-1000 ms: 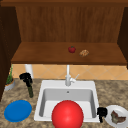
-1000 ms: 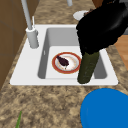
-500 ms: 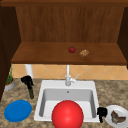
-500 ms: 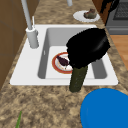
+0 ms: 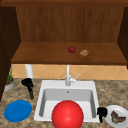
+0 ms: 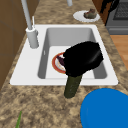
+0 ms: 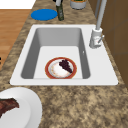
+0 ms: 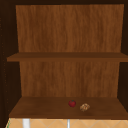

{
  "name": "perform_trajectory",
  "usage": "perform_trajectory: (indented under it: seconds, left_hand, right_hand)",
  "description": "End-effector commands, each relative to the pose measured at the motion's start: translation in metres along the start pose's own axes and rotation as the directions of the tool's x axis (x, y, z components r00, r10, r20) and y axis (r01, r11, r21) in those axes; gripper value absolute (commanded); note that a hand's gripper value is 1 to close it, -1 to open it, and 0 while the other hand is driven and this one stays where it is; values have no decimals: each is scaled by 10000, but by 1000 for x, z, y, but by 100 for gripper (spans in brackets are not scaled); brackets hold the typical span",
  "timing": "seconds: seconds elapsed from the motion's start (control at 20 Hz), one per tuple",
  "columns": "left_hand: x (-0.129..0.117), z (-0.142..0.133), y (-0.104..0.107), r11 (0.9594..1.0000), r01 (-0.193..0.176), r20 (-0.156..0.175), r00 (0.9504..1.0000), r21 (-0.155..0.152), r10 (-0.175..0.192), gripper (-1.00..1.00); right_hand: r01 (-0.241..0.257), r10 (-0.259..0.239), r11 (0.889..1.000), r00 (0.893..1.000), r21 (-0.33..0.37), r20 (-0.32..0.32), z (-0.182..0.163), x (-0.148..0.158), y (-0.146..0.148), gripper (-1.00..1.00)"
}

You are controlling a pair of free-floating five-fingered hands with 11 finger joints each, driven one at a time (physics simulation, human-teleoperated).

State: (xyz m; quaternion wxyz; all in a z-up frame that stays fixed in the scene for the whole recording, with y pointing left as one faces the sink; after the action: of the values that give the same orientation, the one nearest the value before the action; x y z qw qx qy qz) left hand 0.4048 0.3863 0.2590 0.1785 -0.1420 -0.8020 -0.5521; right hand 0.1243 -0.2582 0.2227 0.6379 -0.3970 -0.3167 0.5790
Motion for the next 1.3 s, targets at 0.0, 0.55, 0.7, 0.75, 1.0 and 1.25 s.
perform_trajectory:
  seconds: [0.0,0.55,0.7,0.75,1.0,1.25]
  left_hand:
    - [-9,4,0,9995,29,-110,9999,-329,-33,100]
    - [-31,10,-20,9999,102,-15,9999,-85,-102,100]
    - [-19,11,-23,9984,547,115,9984,-159,-545,100]
    - [-17,11,-21,9986,500,61,9987,-200,-498,100]
    - [-8,-2,1,9949,741,45,9972,689,-746,-100]
    - [-8,-2,8,9975,411,147,9990,575,-420,-100]
  right_hand:
    - [0,0,10000,10000,0,0,0,0,0,0]
    - [0,0,10000,10000,0,0,0,0,0,0]
    - [0,0,10000,10000,0,0,0,0,0,0]
    - [0,0,10000,10000,0,0,0,0,0,0]
    - [0,0,10000,10000,0,0,0,0,0,0]
    - [0,0,10000,10000,0,0,0,0,0,0]
